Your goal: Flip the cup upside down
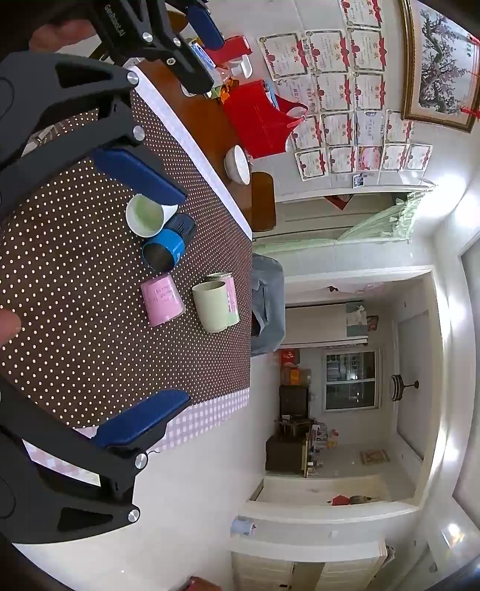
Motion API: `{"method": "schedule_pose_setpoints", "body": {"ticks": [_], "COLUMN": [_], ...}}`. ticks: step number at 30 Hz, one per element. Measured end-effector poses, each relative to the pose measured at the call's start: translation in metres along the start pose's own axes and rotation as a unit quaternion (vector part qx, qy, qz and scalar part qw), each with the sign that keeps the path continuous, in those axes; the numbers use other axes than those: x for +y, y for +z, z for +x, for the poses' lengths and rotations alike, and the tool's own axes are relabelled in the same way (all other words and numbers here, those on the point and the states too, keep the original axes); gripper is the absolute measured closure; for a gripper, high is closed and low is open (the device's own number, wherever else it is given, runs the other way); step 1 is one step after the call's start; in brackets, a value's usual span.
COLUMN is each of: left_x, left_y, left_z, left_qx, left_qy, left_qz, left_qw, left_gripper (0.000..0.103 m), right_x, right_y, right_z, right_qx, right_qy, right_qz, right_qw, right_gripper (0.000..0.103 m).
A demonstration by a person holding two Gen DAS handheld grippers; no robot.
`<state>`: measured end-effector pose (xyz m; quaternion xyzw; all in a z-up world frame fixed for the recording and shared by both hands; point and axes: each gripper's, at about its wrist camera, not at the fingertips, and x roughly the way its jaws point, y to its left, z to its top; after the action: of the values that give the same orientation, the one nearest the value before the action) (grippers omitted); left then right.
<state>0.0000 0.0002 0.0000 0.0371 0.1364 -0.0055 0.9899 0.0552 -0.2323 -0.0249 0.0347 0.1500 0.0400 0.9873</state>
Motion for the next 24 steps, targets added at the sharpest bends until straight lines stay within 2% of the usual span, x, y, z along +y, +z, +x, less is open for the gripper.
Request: {"method": "schedule_pose_setpoints", "body": {"ticks": [24], "left_x": [-0.004], "left_y": [0.001], "left_z": [0.002], "left_qx": [-0.002], "left_qy": [0.002], "left_qz": [-0.003], "left_qw": [1.0000], "left_gripper": [0.013], "right_x": [0.014], "right_y": [0.008], "right_z": [-0.004], "right_qx": [-0.014], "right_qy": [0.003], "right_qz": [-0.012], "right_qw": [1.000], "right_gripper": [0.005]}}
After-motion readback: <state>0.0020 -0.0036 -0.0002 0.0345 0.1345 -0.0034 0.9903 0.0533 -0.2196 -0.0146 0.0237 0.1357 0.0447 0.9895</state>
